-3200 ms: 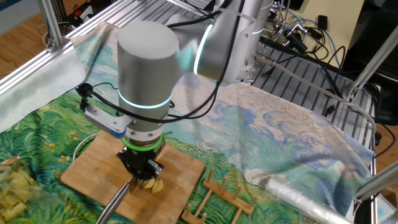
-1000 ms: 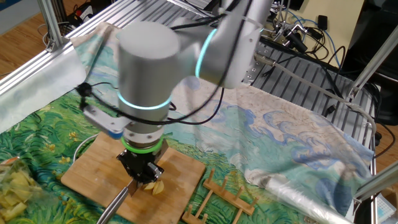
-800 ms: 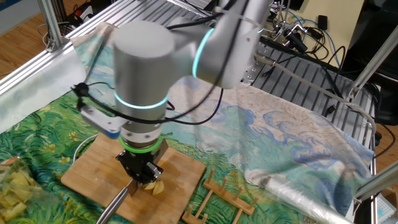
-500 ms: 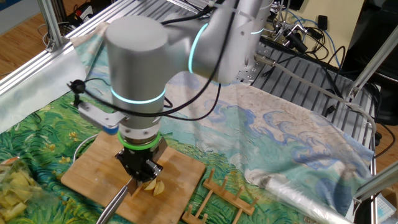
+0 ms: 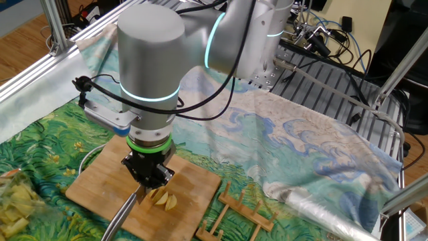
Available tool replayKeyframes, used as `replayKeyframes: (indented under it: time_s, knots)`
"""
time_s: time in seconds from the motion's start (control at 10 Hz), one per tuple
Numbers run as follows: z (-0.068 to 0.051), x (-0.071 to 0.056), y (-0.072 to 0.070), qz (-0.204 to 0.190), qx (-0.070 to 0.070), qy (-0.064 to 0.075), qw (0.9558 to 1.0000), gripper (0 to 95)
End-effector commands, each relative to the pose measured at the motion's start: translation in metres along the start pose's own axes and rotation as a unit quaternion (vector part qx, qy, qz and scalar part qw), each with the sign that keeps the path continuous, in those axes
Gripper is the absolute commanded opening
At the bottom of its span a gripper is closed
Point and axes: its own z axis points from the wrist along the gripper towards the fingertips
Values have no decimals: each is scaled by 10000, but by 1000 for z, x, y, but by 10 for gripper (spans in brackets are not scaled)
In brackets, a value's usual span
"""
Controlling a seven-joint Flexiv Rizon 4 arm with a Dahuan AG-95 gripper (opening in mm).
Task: Chop the potatoes
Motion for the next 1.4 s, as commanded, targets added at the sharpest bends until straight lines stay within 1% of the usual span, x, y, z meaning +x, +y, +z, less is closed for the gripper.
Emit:
replayKeyframes:
  time_s: [0.1,0.5,0.7,0.9,1.0,1.1,1.2,1.4]
  knots:
    - [0,0,-1,5,0,7,10000,0]
    - [2,1,-2,18,1,15,10000,0]
    - [6,2,-2,13,6,17,10000,0]
    - [15,4,-2,31,4,16,10000,0]
    - [26,5,-3,46,13,-5,10000,0]
    - [30,5,-3,76,10,-2,10000,0]
    - [30,6,-2,88,13,9,10000,0]
    - [30,6,-2,86,0,-12,10000,0]
